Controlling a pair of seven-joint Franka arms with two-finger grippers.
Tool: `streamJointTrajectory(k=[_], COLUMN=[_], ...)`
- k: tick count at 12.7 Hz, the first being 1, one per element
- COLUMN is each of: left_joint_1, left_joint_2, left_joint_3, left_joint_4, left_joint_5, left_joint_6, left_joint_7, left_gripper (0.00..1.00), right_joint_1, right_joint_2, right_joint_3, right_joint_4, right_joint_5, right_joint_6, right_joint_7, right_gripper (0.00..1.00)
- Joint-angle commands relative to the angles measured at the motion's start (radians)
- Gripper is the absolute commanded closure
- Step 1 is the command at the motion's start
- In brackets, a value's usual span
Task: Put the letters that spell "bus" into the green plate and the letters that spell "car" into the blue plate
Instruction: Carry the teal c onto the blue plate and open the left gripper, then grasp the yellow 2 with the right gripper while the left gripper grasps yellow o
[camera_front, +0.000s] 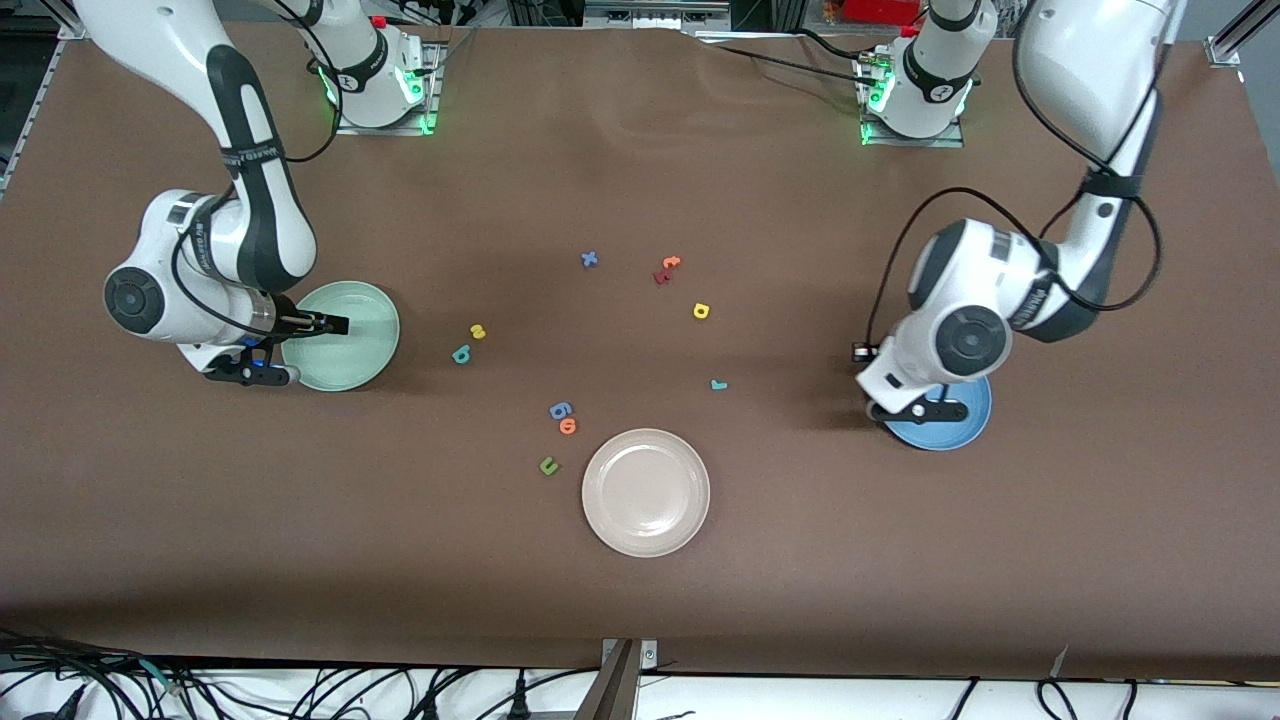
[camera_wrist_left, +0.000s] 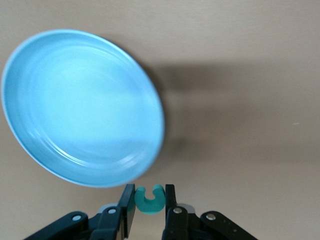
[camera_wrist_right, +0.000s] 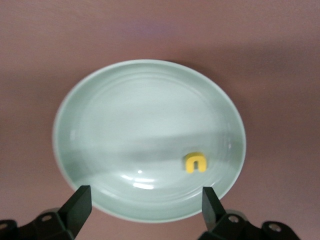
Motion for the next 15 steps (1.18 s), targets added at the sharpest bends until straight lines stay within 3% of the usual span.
streamJointTrajectory(k=[1, 2, 3, 4, 8, 9, 11, 15], left_joint_1=[0.055, 0.070, 0.078, 0.078, 0.067, 0.064, 0.057, 0.058], left_joint_2=[0.067, 0.099, 0.125, 0.130, 0.118, 0.116, 0.113, 0.110], left_joint_3=[-0.009, -0.008, -0.008, -0.009, -0.026, -0.047, -0.116, -0.259], left_joint_4=[0.054, 0.085, 0.105, 0.106, 0.117, 0.117, 0.113, 0.061], left_joint_5=[0.033, 0.033, 0.036, 0.059, 0.041, -0.015, -0.062, -0.086], left_joint_6=[-0.012, -0.012, -0.012, -0.012, -0.032, -0.033, -0.030, 0.051], left_joint_7=[0.117, 0.143, 0.171, 0.197, 0.168, 0.095, -0.039, -0.283], left_gripper=[0.86, 0.85, 0.68, 0.01, 0.00, 0.00, 0.00, 0.00], right_joint_1=[0.067, 0.108, 0.149, 0.185, 0.280, 0.303, 0.370, 0.387], right_joint_2=[-0.013, -0.012, -0.005, 0.002, 0.062, 0.082, 0.126, 0.136], right_joint_3=[0.013, 0.022, 0.023, 0.023, 0.042, 0.043, 0.045, 0.046], right_joint_4=[0.032, 0.034, 0.034, 0.034, 0.041, 0.041, 0.037, -0.005], right_joint_5=[0.013, 0.013, 0.013, 0.016, 0.150, 0.159, 0.161, 0.162], right_joint_6=[-0.031, -0.006, 0.029, 0.052, 0.163, 0.192, 0.259, 0.292], right_joint_7=[0.168, 0.255, 0.350, 0.448, 0.694, 0.756, 0.866, 0.939], right_gripper=[0.04, 0.04, 0.03, 0.02, 0.01, 0.01, 0.01, 0.01])
